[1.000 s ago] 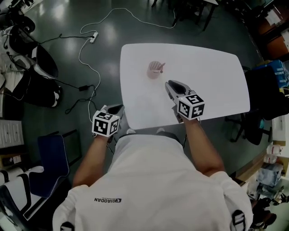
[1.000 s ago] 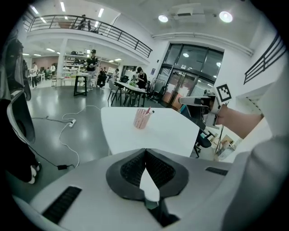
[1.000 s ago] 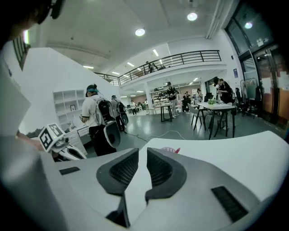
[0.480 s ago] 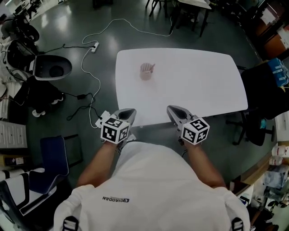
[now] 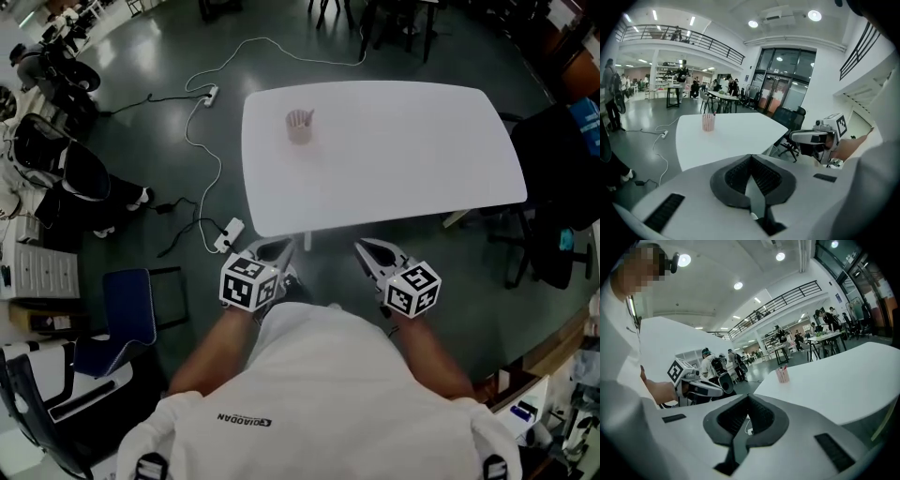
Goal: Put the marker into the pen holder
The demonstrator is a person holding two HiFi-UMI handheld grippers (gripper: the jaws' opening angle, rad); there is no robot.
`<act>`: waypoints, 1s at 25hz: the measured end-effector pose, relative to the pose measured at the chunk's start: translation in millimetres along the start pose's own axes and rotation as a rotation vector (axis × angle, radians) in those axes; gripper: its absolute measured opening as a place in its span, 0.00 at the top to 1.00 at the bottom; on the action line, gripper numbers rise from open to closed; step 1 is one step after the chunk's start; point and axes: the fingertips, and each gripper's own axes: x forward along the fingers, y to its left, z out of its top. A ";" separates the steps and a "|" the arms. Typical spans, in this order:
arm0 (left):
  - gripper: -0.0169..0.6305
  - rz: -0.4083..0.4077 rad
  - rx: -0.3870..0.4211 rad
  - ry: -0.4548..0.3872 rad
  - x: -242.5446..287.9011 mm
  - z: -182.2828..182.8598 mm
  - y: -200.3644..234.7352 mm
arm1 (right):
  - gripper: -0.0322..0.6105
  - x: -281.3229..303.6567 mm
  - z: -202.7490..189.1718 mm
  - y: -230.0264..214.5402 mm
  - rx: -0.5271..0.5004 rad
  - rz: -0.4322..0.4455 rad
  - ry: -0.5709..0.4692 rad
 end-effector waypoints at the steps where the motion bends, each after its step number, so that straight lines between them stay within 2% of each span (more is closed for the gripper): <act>1: 0.93 0.013 -0.007 0.007 -5.7 -7.6 -2.2 | 0.92 -3.2 -4.1 4.8 0.009 0.010 -0.003; 6: 0.93 0.068 -0.007 0.011 -30.9 -24.4 -13.3 | 0.92 -6.6 -18.4 19.0 0.035 0.072 -0.013; 13: 0.93 0.097 -0.014 0.049 -55.1 -46.6 -5.0 | 0.92 2.9 -20.0 36.2 0.042 0.084 -0.035; 20: 0.93 0.023 0.032 0.034 -37.3 -23.4 18.3 | 0.92 18.5 -21.7 30.1 0.047 0.012 -0.028; 25: 0.93 0.000 0.067 0.026 -61.4 -11.4 68.8 | 0.92 58.1 -11.6 43.7 0.064 -0.055 -0.044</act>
